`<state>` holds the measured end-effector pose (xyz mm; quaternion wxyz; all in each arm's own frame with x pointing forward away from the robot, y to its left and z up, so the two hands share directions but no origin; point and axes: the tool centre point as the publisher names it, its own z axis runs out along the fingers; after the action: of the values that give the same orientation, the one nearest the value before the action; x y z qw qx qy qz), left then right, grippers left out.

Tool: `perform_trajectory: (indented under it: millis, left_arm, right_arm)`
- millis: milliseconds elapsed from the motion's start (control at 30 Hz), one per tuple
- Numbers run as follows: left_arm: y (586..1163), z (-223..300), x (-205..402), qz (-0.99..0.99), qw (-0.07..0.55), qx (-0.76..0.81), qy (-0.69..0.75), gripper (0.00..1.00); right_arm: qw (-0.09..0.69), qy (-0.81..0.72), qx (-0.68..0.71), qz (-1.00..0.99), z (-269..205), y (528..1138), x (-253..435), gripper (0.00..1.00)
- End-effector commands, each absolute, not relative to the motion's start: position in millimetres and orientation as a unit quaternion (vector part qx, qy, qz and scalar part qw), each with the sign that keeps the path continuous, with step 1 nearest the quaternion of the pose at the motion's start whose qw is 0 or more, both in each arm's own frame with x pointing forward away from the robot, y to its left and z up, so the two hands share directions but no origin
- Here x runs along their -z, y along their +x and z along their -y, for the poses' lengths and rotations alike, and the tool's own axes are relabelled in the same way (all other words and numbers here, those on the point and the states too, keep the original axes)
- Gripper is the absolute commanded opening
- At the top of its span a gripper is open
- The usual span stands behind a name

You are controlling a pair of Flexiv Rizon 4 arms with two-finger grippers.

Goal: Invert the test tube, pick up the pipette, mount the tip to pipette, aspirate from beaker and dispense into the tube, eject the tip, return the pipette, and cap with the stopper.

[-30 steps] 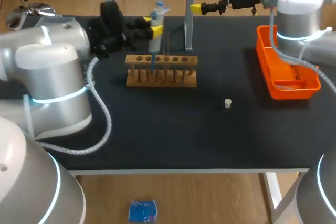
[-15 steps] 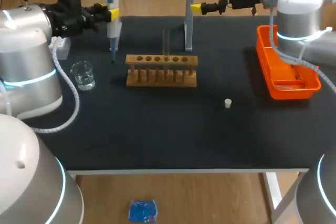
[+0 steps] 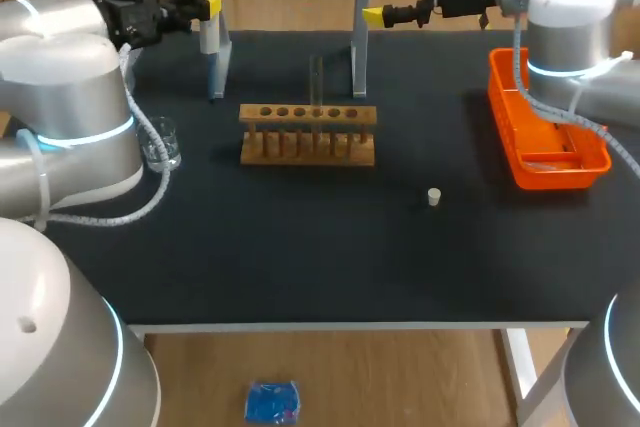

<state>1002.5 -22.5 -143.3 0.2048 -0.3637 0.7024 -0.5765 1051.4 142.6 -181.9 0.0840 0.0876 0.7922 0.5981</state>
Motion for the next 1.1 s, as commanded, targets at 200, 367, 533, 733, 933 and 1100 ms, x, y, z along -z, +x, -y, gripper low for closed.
perform_trajectory:
  millis: [200,367,533,733,933,1100]
  left_arm:
    - [1030,38,137,-0.7,0.222,0.551,-0.397,0.0]
    - [1042,46,137,-0.7,0.226,0.534,-0.418,0.0]
    - [1053,53,137,-0.693,0.231,0.526,-0.435,0.0]
    - [1067,55,139,-0.69,0.241,0.507,-0.457,0.0]
    - [1082,57,147,-0.69,0.245,0.49,-0.473,0.0]
    - [1091,54,151,-0.682,0.256,0.478,-0.49,0.0]
  right_arm:
    - [0.083,0.088,-0.597,-0.793,-142,1051,181,1.0]
    - [0.083,0.088,-0.597,-0.793,-142,1051,181,1.0]
    - [0.083,0.088,-0.597,-0.793,-142,1051,181,1.0]
    - [0.083,0.088,-0.597,-0.793,-142,1051,181,1.0]
    - [0.083,0.088,-0.597,-0.793,-142,1051,181,1.0]
    - [0.083,0.088,-0.597,-0.793,-142,1051,181,1.0]
